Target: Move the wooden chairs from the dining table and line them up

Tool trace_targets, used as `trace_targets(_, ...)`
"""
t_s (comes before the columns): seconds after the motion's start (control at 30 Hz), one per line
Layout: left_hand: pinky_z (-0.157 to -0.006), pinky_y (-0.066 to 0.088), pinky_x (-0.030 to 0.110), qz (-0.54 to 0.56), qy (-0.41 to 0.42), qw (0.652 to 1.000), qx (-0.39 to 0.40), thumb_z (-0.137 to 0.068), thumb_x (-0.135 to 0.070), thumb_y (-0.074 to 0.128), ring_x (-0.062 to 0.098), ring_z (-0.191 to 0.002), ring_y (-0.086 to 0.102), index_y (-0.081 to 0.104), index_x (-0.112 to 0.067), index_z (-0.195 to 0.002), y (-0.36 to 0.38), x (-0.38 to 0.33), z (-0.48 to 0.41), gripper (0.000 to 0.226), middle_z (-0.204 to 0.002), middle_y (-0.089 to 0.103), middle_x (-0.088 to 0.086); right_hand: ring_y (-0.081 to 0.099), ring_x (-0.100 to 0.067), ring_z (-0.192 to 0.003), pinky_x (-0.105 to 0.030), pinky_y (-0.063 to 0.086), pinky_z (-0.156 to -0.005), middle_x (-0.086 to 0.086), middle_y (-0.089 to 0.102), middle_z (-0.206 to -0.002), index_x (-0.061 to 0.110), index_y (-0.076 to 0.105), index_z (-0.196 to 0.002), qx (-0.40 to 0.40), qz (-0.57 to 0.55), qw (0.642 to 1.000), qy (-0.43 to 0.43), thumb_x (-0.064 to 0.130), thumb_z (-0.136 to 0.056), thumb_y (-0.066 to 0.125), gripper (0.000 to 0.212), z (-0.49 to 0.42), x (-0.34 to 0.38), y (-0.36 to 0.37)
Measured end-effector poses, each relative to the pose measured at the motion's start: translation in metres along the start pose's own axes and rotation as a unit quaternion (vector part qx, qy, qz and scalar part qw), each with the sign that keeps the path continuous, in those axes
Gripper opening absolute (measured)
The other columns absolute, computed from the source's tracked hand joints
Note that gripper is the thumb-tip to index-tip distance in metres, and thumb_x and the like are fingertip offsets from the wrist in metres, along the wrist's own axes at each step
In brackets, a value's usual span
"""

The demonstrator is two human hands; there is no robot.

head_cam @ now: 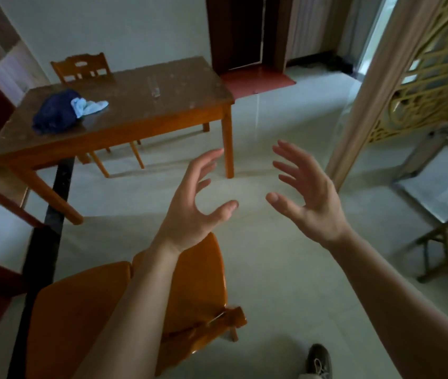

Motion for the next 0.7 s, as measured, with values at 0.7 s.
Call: trace_targets(0.7, -0.116, 0.044, 0.055, -0.028, 0.004, 0.998, -0.052, -0.080, -0.046, 0.080, 0.011, -0.147, 0.047, 0.040, -0.054, -0.148, 0.126, 0.074, -0.322, 0.079, -0.157, 0.046, -0.022, 0.057, -0.014, -0.134, -0.046, 0.051, -0.108, 0.007, 0.050, -0.154, 0.031, 0.045, -0.148, 0.099, 0.008, 0.993, -0.069, 0.063, -0.080, 0.076, 0.082, -0.279, -0.173, -0.194)
Point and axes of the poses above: each hand's wrist, its own z-axis away from the middle knuckle, its own y-axis out of the palm, x = y × z, the point moved 9 cm from there along -z, towards the middle knuckle
